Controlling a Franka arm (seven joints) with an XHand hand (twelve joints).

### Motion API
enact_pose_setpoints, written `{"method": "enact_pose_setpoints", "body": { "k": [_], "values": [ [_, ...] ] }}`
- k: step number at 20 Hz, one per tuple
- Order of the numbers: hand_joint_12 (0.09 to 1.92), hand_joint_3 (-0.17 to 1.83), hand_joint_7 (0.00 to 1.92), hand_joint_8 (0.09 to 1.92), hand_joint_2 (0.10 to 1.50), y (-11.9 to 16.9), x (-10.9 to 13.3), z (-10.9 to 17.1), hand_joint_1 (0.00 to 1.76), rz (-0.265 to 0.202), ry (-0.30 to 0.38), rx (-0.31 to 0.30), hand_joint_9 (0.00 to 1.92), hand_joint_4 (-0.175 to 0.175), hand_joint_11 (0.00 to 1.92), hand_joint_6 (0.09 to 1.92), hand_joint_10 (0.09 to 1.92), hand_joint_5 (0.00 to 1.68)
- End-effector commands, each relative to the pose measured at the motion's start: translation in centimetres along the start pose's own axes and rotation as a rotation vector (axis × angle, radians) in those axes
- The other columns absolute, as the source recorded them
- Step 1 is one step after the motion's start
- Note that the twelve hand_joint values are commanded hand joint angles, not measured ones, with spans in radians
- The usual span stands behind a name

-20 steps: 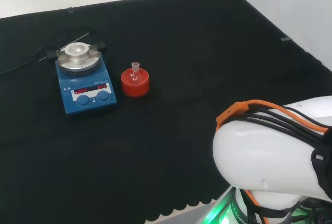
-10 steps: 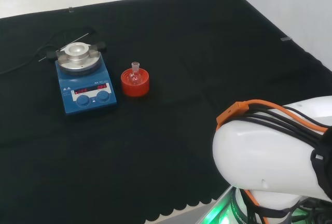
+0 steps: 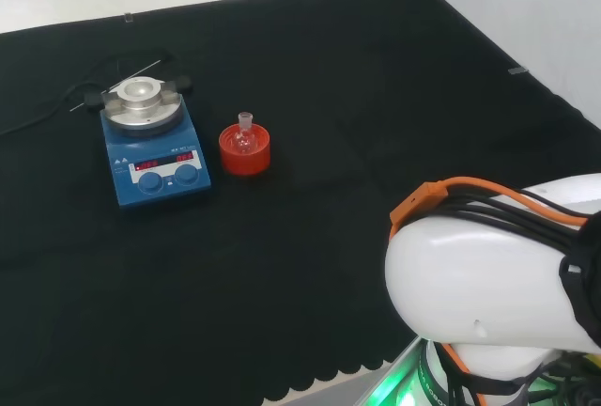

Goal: Pick up the round-bottom flask.

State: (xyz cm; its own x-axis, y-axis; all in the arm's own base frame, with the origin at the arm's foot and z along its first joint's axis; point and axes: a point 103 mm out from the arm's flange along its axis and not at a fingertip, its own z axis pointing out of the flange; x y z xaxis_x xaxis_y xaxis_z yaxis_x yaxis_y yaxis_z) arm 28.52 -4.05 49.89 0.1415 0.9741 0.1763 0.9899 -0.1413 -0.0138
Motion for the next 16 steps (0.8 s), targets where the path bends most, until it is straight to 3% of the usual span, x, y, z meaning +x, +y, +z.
{"method": "enact_pose_setpoints", "body": {
  "k": [1,16],
  "values": [
    [1.4,0.84,0.54,0.97,0.37,1.9,-1.4,2.4,0.84,0.005,0.019,0.027,0.65,-0.168,0.41,0.65,0.92,0.24],
    [1.38,0.85,0.59,1.0,0.37,4.4,-1.6,5.2,0.85,0.009,0.064,0.052,0.69,-0.175,0.49,0.77,0.92,0.23]
  ]
}}
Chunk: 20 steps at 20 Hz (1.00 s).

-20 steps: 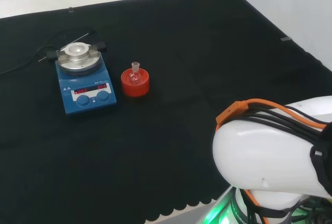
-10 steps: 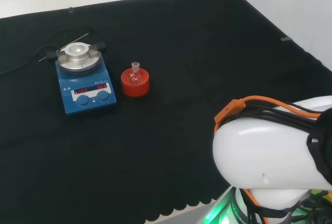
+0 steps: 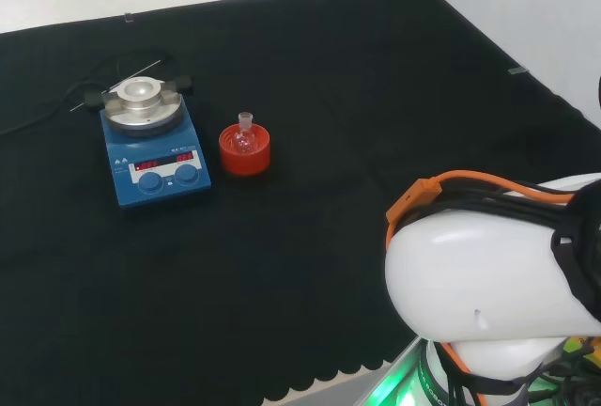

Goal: Pick up the round-bottom flask.

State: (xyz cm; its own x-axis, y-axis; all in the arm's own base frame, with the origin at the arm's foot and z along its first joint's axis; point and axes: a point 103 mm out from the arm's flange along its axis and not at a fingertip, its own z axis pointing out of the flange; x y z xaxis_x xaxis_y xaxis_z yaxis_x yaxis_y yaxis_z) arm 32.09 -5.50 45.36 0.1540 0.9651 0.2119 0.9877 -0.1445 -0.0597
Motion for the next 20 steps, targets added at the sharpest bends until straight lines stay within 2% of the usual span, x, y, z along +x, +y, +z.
{"method": "enact_pose_setpoints", "body": {
  "k": [1,13,20],
  "values": [
    [1.37,0.85,0.6,1.0,0.37,0.8,0.1,1.2,0.86,-0.003,0.032,0.01,0.7,-0.175,0.5,0.78,0.92,0.23],
    [1.34,0.86,0.67,1.01,0.37,3.5,0.1,5.5,0.86,0.001,0.056,0.046,0.82,-0.175,0.67,0.86,0.92,0.24],
    [1.33,0.86,0.72,1.02,0.37,4.2,0.1,6.2,0.86,-0.001,0.065,0.035,0.86,-0.175,0.73,0.9,0.93,0.26]
  ]
}}
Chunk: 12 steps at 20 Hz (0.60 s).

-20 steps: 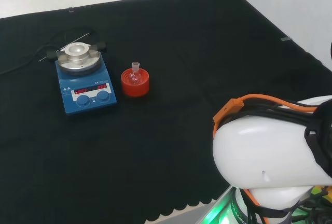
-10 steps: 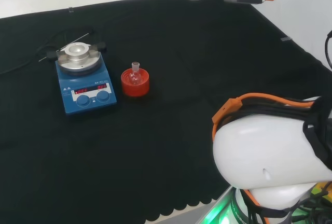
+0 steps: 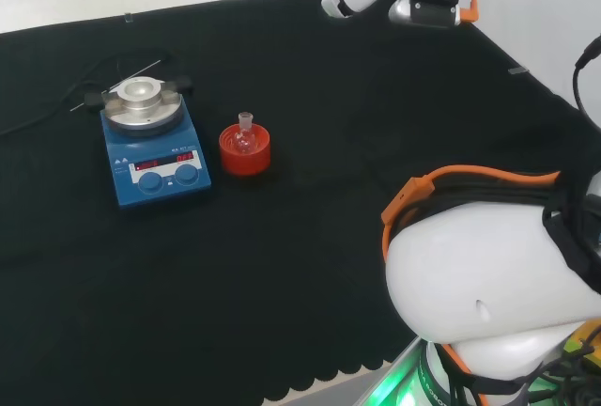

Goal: Pick up the round-bottom flask.

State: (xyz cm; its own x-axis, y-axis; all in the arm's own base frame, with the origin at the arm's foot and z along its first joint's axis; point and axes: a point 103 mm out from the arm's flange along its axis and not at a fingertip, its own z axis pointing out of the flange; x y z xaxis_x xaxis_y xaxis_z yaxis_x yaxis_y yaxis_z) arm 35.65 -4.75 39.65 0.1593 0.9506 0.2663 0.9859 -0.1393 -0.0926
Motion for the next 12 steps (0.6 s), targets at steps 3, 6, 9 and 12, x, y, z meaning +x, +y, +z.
{"method": "enact_pose_setpoints", "body": {
  "k": [3,6,9,12],
  "values": [
    [1.32,0.86,0.74,1.01,0.37,0.8,0.0,0.8,0.86,-0.008,0.011,0.006,0.87,-0.175,0.74,0.91,0.93,0.26],
    [1.31,0.87,0.75,1.01,0.37,1.6,0.0,1.9,0.86,-0.018,0.011,0.02,0.9,-0.175,0.78,0.93,0.93,0.26],
    [1.31,0.87,0.76,1.01,0.37,2.3,0.2,3.0,0.87,-0.02,0.023,0.037,0.93,-0.175,0.81,0.94,0.93,0.27],
    [1.3,0.87,0.77,1.02,0.37,2.8,0.9,3.9,0.87,-0.033,0.034,0.056,0.95,-0.175,0.83,0.95,0.93,0.27]
  ]
}}
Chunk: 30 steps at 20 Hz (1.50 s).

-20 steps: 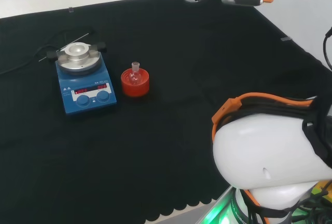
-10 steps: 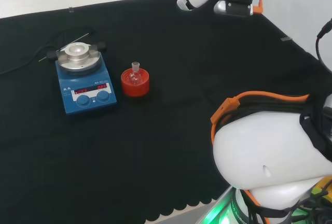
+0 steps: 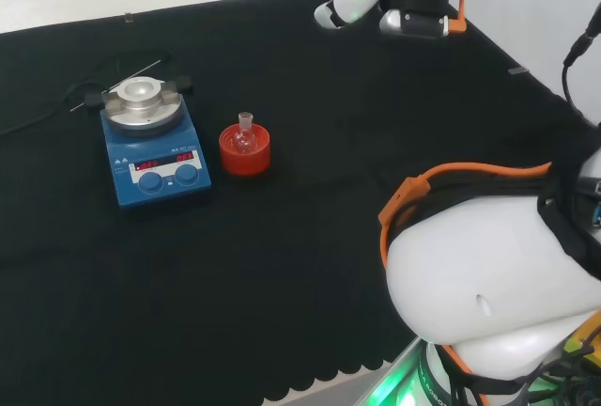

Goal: Pick up the round-bottom flask.

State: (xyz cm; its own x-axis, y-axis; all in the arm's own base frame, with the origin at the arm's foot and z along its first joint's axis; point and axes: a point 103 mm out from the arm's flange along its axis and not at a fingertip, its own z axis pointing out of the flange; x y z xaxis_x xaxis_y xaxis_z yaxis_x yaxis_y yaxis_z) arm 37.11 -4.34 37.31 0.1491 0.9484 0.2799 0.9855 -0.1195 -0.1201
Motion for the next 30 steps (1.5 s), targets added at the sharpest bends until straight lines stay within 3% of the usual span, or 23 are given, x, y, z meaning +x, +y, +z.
{"method": "enact_pose_setpoints", "body": {
  "k": [1,9,19,30],
  "values": [
    [1.3,0.87,0.78,1.02,0.37,1.4,1.1,1.8,0.87,-0.028,0.022,0.026,0.95,-0.175,0.83,0.95,0.94,0.27],
    [1.3,0.87,0.77,1.02,0.37,2.5,2.3,3.2,0.87,-0.067,0.038,0.053,0.95,-0.175,0.84,0.96,0.93,0.27],
    [1.3,0.87,0.78,1.02,0.37,3.9,2.0,5.2,0.87,-0.093,0.054,0.088,0.95,-0.175,0.84,0.96,0.94,0.28],
    [1.3,0.87,0.78,1.02,0.37,5.7,4.1,7.7,0.87,-0.141,0.073,0.13,0.95,-0.175,0.85,0.97,0.94,0.27]
  ]
}}
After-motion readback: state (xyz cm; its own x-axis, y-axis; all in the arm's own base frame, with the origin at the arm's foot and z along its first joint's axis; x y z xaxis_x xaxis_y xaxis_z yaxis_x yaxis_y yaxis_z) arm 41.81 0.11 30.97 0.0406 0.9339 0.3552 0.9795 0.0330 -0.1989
